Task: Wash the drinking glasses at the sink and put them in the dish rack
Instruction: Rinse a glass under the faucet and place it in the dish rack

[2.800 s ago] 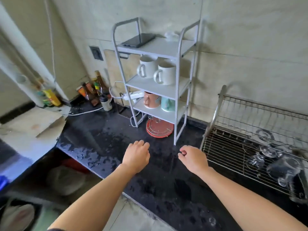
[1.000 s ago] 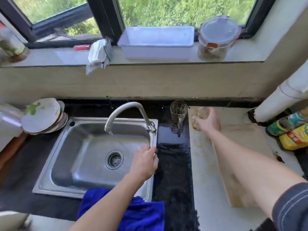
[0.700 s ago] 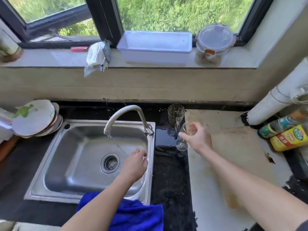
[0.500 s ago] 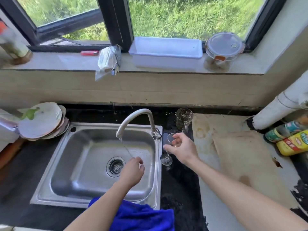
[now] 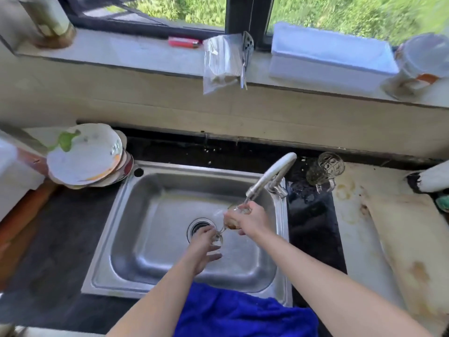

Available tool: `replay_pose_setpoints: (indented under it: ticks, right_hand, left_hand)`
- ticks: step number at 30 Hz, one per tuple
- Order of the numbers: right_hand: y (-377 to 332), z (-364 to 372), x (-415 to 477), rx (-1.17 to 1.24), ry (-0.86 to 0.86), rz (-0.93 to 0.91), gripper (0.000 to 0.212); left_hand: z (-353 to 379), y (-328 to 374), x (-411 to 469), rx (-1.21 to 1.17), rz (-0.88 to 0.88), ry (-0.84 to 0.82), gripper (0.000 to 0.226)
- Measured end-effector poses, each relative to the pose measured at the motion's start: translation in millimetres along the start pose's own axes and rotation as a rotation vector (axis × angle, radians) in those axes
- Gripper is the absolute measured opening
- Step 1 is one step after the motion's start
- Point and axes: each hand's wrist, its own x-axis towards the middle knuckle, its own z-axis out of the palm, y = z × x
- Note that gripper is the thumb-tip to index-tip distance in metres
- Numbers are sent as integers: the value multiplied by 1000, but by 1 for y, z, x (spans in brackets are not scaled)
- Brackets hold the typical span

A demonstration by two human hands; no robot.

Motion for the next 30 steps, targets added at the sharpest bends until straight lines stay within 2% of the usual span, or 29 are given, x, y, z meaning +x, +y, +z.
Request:
replay_pose_setpoints:
  ticks: [3,5,7,9,10,13,15,19,22,24,26,28,30]
  right_hand:
    - [2,6,0,50,3,61,51]
    - [4,5,0,4,-27,20,54]
    - [2,-2,1,-24,-134,-54,62]
    - [-7,-11,2,10,-254,-88,69]
    - [-12,-15,2,29,-285,-90,65]
    - [-23,-24,3,25,-254,-78,50]
    - [-23,-27,3,-29,-231,-126,48]
    - [-26,-32,4,-199,-320,-300,58]
    - [-30,-35,5,-151,-209,-250,50]
    - [-30,-36,3,-189,-163,-253,54]
    - [-31,-40,2,-304,-236,-343,58]
    - [-33,-46,2,-416,-311,-449,59]
    - [-33,-47,5,-419,-285,-436,54]
  left_hand:
    - [-5,-1,6,-232,-14,-62,15]
    - [-5,2,8,-187,-25,-61,15]
    - [-5,10,8,-89,-76,-59,10]
    - [-7,18,7,15,-130,-55,17]
    - [-7,21,7,41,-136,-50,22]
    - [-3,30,6,-75,-38,-35,14]
    - [0,35,7,-137,22,-4,10]
    - [-1,39,9,12,-16,-51,11]
    - [2,41,9,-116,36,-52,10]
    - [5,42,13,-178,69,-56,14]
    - [5,41,14,-97,23,-57,13]
    - [4,39,11,32,-53,-62,24]
    - [7,37,10,32,-66,-71,30]
